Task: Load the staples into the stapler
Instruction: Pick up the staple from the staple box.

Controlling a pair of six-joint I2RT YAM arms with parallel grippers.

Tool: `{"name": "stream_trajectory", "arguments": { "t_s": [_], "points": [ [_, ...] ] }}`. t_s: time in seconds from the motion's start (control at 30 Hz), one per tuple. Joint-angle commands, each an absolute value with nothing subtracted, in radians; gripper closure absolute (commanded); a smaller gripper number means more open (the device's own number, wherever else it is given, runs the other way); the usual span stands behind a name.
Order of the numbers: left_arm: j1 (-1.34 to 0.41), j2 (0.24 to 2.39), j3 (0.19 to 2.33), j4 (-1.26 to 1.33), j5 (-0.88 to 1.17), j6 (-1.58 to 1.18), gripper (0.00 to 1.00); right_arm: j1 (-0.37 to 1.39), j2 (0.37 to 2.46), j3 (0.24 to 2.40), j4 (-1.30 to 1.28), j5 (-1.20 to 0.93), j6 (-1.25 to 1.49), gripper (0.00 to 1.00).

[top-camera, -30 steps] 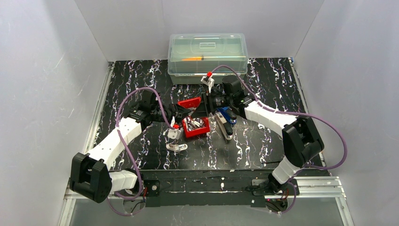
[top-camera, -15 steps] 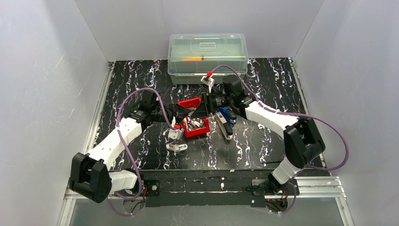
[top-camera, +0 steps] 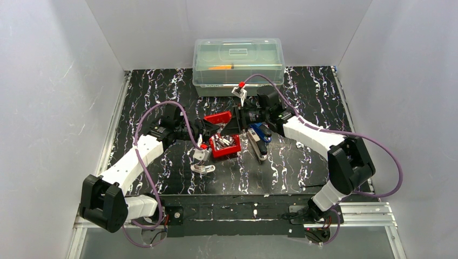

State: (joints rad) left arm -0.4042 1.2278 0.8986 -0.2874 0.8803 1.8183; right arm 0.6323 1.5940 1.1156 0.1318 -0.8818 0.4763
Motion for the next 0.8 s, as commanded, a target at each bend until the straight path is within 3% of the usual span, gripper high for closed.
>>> {"name": "stream_trajectory", "arguments": {
  "t_s": [0.0, 0.2, 0.43, 0.63, 0.77],
  "points": [
    [-0.408, 1.222, 0.904, -0.312, 0.885, 1.812, 1.00, 0.637, 1.527, 1.132, 0.071, -0.868, 0.427, 0.53],
    [-0.408, 1.207, 0.944, -0.380, 0.925, 1.793, 1.00, 0.637, 1.548, 1.186, -0.100, -0.671, 0.309, 0.71],
    [-0.408, 1.167, 0.845, -0.312, 0.904, 2.054, 1.00, 0.637, 1.534, 1.185, -0.081, -0.661, 0.303, 0.74],
    [-0.407, 1.187, 0.643, 0.062, 0.845, 2.351, 1.00, 0.625, 1.490, 1.183, -0.108, -0.713, 0.290, 0.56],
    [-0.405, 1.216, 0.663, 0.071, 0.794, 2.378, 1.00, 0.604, 1.463, 1.174, -0.117, -0.699, 0.290, 0.47]
  ]
}}
